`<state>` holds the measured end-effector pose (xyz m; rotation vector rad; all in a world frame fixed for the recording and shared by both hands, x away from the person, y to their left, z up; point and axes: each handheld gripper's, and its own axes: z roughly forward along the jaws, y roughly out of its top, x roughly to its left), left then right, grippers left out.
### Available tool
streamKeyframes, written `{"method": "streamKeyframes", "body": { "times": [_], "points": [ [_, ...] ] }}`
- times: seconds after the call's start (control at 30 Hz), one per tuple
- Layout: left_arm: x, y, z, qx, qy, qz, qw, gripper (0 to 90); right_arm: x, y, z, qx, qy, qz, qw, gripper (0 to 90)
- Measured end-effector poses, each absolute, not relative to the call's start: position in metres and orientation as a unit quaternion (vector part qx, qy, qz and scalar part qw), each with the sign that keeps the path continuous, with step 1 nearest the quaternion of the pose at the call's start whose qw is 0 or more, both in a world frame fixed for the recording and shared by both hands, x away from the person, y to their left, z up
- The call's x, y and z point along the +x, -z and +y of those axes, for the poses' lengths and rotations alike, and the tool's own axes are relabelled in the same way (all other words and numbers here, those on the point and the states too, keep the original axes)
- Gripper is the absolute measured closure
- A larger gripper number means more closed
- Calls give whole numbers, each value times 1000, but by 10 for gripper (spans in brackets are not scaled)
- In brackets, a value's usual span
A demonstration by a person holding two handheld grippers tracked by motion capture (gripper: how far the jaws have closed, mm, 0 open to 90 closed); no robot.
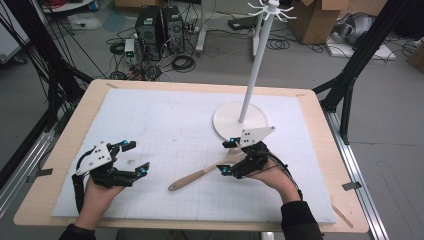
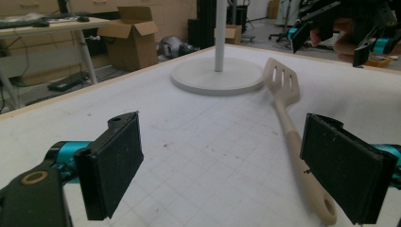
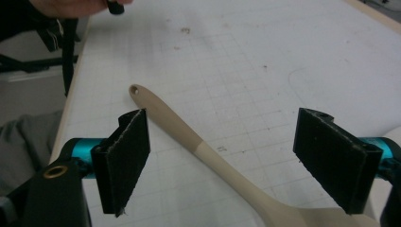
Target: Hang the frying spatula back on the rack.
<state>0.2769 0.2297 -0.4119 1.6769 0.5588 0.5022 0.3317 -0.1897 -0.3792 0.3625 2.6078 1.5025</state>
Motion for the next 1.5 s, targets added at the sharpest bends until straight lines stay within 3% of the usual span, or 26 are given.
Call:
{"method": "streamKeyframes", "body": {
  "times": [0.43, 0.9, 1.17, 1.5],
  "points": [
    [291, 411, 162, 764, -167, 218, 583, 141, 305, 381, -241, 163, -554, 810, 105, 135],
    [306, 422, 98, 820, -142, 224, 507, 162, 292, 388, -283, 205, -583, 773, 141, 110],
    [312, 431, 67, 855, -124, 225, 450, 221, 294, 390, -293, 227, -586, 763, 149, 110],
    [316, 435, 45, 876, -125, 224, 408, 410, 297, 393, -299, 233, -589, 759, 152, 110]
  ]
}}
